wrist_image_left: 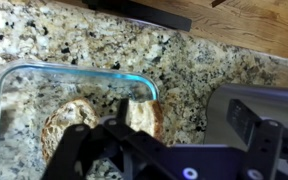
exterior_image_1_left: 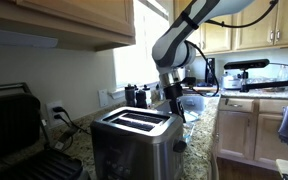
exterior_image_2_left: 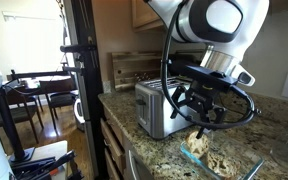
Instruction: Put a slice of bread in the right compartment of the toaster
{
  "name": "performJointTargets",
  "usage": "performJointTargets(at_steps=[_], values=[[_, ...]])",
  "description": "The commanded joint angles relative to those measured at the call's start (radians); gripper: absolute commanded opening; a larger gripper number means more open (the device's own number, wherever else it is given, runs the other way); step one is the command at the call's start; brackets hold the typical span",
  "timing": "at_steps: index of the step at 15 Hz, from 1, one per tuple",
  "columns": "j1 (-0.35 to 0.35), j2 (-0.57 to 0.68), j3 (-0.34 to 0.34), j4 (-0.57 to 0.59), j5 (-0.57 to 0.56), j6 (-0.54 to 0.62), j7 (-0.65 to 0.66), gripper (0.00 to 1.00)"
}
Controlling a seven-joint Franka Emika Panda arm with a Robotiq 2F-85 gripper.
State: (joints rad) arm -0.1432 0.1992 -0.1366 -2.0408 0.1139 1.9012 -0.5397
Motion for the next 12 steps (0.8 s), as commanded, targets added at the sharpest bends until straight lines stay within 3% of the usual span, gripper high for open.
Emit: performJointTargets(at_steps=[1,12], values=[[-0.024,0.037,0.016,0.037,0.006,-0.002,-0.004,1.00],[-0.039,0.110,0.022,0.093,0.002,-0.008,0.006,1.00]])
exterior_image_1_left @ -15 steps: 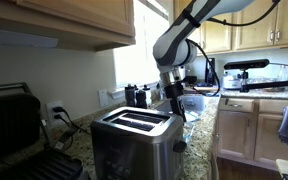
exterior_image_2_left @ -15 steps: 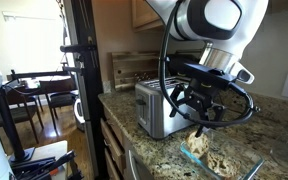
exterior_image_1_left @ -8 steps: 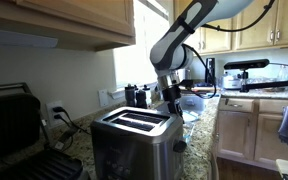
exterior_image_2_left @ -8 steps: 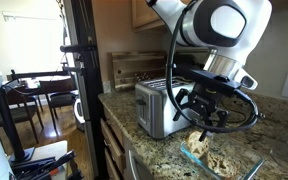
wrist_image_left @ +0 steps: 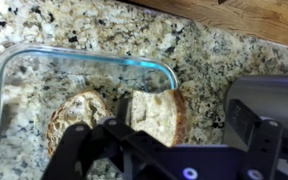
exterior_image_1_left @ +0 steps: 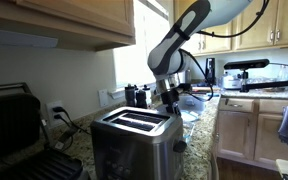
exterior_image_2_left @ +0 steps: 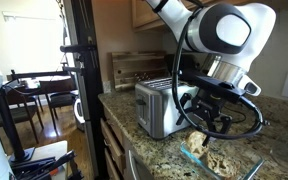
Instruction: Put a slice of bread in the right compartment of the toaster
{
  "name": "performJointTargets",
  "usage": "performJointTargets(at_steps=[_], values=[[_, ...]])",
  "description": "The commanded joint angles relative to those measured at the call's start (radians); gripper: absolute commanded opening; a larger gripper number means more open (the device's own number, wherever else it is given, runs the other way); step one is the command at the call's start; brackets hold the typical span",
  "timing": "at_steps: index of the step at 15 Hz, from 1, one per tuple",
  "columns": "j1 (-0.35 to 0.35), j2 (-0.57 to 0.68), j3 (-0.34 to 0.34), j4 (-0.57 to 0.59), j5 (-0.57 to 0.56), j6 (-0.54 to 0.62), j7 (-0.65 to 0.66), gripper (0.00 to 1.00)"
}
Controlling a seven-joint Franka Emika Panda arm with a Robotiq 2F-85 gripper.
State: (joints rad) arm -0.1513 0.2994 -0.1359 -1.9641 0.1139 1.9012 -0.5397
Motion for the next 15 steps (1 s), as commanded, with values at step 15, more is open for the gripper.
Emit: performJointTargets(at_steps=[15], values=[[-0.043,0.031,0.027,0.036,0.001,-0.005,0.011,1.00]])
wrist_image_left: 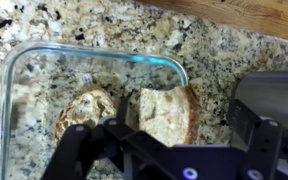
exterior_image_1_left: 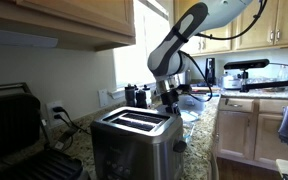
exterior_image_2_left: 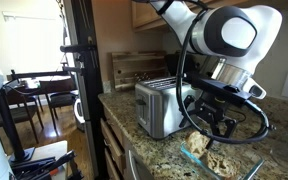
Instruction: Put a slice of bread in the right compartment of the toaster
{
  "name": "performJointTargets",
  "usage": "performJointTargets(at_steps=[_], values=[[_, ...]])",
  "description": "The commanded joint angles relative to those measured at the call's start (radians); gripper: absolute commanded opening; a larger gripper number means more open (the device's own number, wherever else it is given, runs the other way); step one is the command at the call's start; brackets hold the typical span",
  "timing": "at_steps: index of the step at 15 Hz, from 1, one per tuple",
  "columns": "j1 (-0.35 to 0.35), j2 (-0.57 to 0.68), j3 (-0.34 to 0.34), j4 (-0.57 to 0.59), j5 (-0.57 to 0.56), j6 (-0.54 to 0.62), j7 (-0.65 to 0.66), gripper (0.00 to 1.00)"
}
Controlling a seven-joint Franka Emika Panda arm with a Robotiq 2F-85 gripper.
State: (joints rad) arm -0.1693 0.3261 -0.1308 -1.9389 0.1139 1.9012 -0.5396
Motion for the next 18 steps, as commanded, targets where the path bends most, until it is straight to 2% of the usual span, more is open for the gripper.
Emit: performJointTargets(at_steps=[1,11,12,13,18], values=[[-0.026,0.004,0.022,0.011,0.001,-0.005,0.011,1.00],[-0.024,0.017,0.027,0.018,-0.002,-0.001,0.022,1.00],[-0.025,0.018,0.027,0.018,-0.001,0.000,0.022,0.97],[-0.025,0.019,0.027,0.019,-0.001,0.000,0.023,0.80],[-0.027,0.030,0.027,0.025,-0.001,0.001,0.029,0.69]])
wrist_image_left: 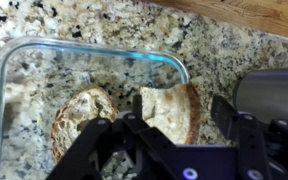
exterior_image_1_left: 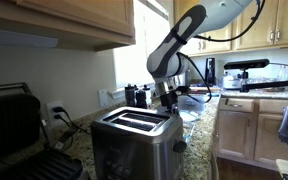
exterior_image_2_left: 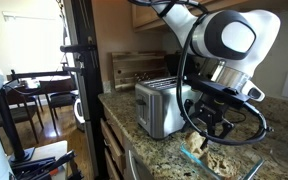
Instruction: Put a slice of bread in the right compartment of the toaster
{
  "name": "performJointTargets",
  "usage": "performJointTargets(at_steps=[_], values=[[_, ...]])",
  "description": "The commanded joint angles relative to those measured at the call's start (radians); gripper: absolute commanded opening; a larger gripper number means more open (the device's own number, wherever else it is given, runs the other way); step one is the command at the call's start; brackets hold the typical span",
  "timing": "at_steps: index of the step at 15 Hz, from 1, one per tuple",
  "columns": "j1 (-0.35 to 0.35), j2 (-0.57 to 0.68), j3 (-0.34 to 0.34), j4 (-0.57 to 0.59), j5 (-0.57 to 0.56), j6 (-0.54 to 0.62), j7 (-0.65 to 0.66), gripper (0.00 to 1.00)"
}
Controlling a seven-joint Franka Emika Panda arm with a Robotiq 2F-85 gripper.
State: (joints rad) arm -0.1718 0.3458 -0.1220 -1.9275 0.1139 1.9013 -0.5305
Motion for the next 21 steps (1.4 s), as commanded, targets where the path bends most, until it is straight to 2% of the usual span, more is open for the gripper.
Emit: performJointTargets(at_steps=[1,2,6,8,10,13,21], values=[[-0.025,0.013,0.019,0.017,-0.001,0.001,0.020,0.63],[-0.025,0.016,0.019,0.019,-0.001,0.002,0.020,0.45],[-0.026,0.016,0.020,0.019,0.000,0.004,0.023,0.17],[-0.026,0.016,0.019,0.019,0.000,0.004,0.023,0.06],[-0.026,0.015,0.019,0.022,0.001,0.006,0.024,0.03],[-0.029,-0.014,0.022,0.004,0.010,0.014,0.015,0.06],[-0.016,-0.182,0.042,-0.082,0.048,0.076,-0.019,0.07]])
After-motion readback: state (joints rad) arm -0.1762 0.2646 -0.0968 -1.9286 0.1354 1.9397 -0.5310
